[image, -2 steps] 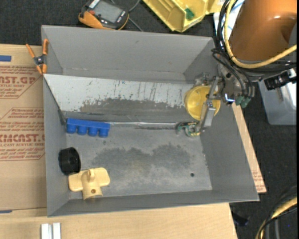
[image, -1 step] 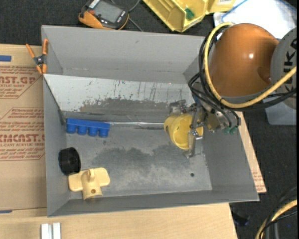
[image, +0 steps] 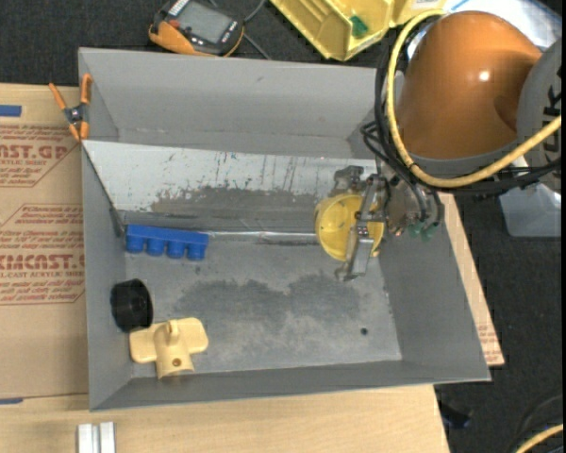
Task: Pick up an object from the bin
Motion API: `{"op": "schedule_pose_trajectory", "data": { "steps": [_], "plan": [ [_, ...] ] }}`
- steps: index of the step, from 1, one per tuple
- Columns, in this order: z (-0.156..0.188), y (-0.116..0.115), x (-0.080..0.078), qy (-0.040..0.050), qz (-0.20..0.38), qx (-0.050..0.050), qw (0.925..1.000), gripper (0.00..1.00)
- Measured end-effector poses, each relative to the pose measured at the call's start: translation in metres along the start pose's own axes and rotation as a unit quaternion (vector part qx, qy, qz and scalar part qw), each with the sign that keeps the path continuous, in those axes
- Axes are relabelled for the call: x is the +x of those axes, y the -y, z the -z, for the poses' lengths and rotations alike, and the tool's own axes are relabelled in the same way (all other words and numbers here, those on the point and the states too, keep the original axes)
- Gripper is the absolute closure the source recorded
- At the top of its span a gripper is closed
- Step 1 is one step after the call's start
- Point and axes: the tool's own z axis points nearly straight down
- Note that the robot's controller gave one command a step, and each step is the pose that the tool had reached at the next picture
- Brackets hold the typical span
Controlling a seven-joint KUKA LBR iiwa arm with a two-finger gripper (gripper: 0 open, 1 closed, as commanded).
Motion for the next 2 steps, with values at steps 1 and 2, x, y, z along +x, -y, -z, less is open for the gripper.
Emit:
{"op": "schedule_pose_trajectory", "data": {
  "steps": [1, 2],
  "plan": [
    [-0.07, -0.008, 0.006, -0.0052, 0.09, -0.002, 0.9959, 0.0],
    [-0.004, 0.01, 0.041, 0.0091, 0.009, -0.002, 0.9999, 0.0]
  ]
}}
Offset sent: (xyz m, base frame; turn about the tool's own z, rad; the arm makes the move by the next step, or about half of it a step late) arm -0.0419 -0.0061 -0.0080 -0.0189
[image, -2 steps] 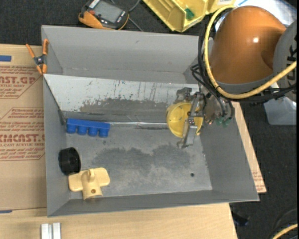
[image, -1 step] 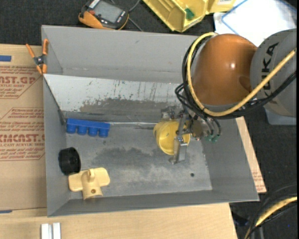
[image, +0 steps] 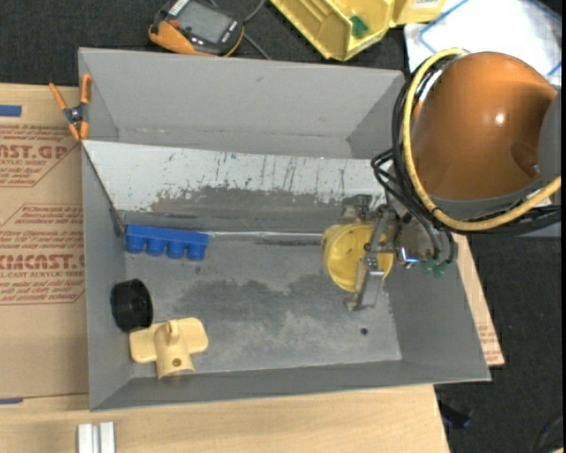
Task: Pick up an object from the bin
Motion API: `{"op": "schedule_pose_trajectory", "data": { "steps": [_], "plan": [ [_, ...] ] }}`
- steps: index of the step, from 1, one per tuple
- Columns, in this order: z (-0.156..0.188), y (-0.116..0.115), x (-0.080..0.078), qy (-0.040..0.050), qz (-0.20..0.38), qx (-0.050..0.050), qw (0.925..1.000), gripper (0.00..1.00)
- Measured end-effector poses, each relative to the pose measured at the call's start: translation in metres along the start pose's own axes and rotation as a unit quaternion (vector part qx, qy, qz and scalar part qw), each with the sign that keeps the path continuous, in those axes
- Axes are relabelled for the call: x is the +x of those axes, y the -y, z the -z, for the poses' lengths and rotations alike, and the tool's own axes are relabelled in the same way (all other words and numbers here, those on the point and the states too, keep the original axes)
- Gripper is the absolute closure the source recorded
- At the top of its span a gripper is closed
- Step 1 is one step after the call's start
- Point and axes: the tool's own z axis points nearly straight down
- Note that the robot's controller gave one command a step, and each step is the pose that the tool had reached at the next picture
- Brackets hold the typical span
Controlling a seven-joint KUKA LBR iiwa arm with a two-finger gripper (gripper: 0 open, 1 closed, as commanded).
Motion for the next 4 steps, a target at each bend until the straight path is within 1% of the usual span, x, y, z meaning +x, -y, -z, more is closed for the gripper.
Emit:
{"op": "schedule_pose_trajectory", "data": {
  "steps": [1, 2, 3, 4],
  "plan": [
    [0.026, -0.005, -0.023, -0.0138, 0.035, 0.0, 0.9993, 0.0],
    [-0.029, -0.026, -0.013, -0.0047, 0.014, 0.0, 0.9999, 0.0],
    [0.015, 0.023, -0.031, -0.0029, 0.098, 0.0, 0.9952, 0.0],
    [-0.032, -0.027, -0.023, -0.0089, 0.021, -0.002, 0.9997, 0.0]
  ]
}}
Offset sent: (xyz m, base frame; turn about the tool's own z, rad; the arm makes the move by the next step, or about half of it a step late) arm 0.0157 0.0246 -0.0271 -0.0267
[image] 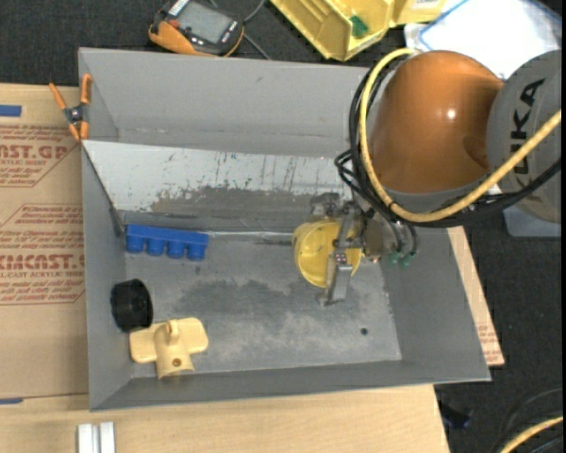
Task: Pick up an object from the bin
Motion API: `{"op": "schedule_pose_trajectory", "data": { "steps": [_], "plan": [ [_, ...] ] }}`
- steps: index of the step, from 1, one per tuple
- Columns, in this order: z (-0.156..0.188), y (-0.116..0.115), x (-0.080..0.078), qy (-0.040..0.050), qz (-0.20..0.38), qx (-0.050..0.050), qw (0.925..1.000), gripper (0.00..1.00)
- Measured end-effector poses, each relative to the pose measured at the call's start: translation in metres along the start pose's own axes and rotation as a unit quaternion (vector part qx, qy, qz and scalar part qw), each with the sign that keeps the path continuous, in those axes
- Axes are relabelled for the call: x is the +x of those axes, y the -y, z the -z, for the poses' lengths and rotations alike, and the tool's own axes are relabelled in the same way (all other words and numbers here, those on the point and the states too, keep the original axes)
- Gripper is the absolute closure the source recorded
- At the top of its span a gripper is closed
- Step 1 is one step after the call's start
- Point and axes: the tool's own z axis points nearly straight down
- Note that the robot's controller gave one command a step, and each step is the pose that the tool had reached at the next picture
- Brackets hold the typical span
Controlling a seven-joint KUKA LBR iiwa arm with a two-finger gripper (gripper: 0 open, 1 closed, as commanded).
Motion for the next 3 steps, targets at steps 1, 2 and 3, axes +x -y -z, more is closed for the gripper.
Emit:
{"op": "schedule_pose_trajectory", "data": {
  "steps": [1, 2, 3],
  "plan": [
    [0.0, 0.01, -0.023, 0.0068, -0.025, 0.001, 0.9997, 1.0],
    [0.0, 0.01, -0.023, 0.0068, -0.025, 0.001, 0.9997, 1.0],
    [-0.042, -0.009, -0.025, 0.0058, -0.012, 0.001, 0.9999, 1.0]
  ]
}}
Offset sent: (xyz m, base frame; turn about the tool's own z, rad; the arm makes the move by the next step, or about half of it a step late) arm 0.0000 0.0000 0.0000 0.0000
